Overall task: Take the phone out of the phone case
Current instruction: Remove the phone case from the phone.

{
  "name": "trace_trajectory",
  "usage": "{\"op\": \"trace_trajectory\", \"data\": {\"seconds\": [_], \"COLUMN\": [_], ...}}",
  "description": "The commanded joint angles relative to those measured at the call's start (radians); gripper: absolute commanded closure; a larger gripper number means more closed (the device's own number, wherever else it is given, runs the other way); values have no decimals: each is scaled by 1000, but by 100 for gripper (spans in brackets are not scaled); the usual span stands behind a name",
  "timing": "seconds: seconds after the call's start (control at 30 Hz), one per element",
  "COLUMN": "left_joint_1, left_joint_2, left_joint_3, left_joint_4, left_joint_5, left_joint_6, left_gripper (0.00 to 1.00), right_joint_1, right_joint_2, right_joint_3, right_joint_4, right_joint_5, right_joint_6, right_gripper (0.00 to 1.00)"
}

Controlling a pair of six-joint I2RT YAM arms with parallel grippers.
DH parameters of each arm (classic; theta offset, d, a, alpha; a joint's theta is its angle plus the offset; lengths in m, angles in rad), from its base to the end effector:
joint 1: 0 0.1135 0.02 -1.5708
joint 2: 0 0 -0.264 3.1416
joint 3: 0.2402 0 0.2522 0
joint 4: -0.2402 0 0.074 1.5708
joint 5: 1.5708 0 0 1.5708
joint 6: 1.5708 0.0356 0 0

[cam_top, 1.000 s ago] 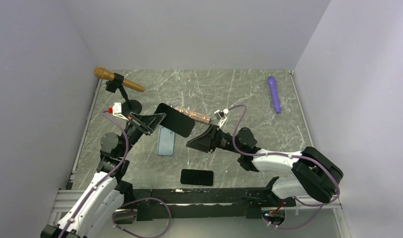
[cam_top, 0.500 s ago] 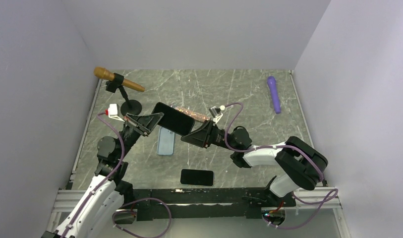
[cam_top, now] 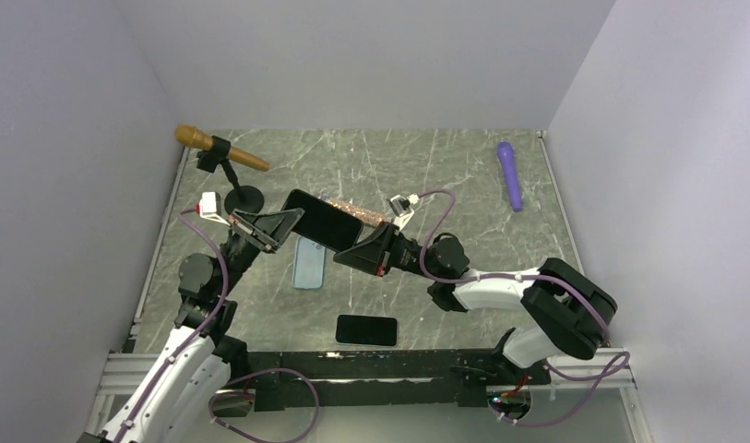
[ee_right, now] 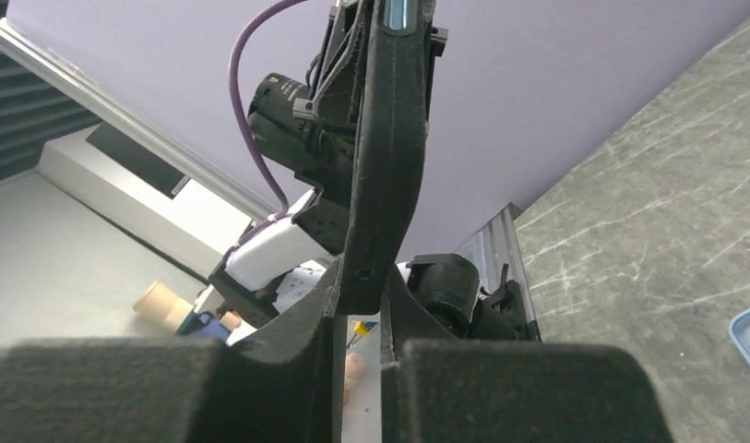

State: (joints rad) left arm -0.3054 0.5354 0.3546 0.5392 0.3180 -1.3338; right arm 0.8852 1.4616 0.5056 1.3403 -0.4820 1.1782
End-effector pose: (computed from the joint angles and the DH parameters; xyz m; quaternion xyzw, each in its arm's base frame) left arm 0.1356 -0.0544 0.3010 -0.1634 0.5538 -0.6546 0.4879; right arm 0.1641 0.2267 0.2500 -0.1165 0.5660 0.7595 0.2988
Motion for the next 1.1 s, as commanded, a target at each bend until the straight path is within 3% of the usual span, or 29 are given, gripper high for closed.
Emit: {"op": "trace_trajectory", "data": {"seconds": [0.0, 0.13, 0.23, 0.47, 0.87, 1.07], "left_joint_1": [-6, -7, -8, -9, -47, -57], "left_joint_2": [3, 25, 24, 11, 26, 25], "left_joint_3": [95, 100, 89, 103, 116, 136], "left_joint_4": [34, 5, 19, 28, 108, 68], "left_joint_5": [68, 148, 202, 273, 286, 270], "left_joint_6": [-118, -217, -278, -326, -383, -329], "left_gripper": [100, 100, 100, 100, 100, 100], "right_joint_1": [8, 17, 33, 50, 54, 54], "right_joint_2": [-48, -124, -201, -317, -370, -377], "right_joint_3": [27, 16, 26, 83, 279, 282], "right_joint_4": [-7, -111, -279, -489, -777, -821], "right_joint_5": [-16, -9, 9, -29, 38, 82], "right_joint_6": [-133, -324, -494, -775, -1048, -1028], "right_gripper": [100, 100, 100, 100, 100, 100]}}
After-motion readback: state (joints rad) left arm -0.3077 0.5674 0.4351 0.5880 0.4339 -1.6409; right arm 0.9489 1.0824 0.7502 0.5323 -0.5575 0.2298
